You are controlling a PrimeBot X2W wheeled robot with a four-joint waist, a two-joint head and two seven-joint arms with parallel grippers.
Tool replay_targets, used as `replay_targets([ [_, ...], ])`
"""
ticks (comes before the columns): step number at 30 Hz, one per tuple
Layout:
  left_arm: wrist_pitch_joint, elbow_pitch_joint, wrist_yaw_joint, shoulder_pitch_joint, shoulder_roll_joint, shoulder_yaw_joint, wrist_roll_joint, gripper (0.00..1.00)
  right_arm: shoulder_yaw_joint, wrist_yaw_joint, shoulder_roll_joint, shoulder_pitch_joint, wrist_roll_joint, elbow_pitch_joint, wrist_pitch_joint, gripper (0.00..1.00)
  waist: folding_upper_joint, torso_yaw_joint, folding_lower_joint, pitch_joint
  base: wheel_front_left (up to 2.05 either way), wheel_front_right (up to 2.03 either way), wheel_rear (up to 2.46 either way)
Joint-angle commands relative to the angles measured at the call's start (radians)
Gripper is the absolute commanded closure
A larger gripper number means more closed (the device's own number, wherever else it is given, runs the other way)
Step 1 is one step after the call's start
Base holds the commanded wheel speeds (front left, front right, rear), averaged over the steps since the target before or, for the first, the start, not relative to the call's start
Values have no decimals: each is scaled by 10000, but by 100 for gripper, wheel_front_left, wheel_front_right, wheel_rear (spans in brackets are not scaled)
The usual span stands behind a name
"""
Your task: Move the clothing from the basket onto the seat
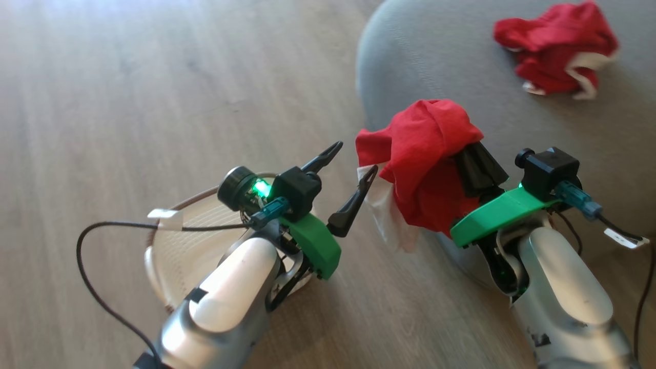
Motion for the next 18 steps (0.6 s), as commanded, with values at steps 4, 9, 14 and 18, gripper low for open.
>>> replay_targets([
  [4,-95,-350,-136,97,110,717,188,0,116,-2,62,59,52,-555,-67,100,0,-1173,0,-208,0,0,0],
  [9,-95,-377,-309,94,101,850,397,0,-351,-2,21,297,53,-1064,-67,100,0,-1544,0,-68,0,0,0],
  [14,-95,-320,-482,-105,85,694,453,0,-1103,-2,86,793,-126,-1796,-67,100,0,-1692,0,138,0,0,0],
  [18,-95,-322,-540,-257,82,540,372,0,-1498,-2,137,1116,-252,-2206,-67,100,0,-1764,0,269,0,0,0],
])
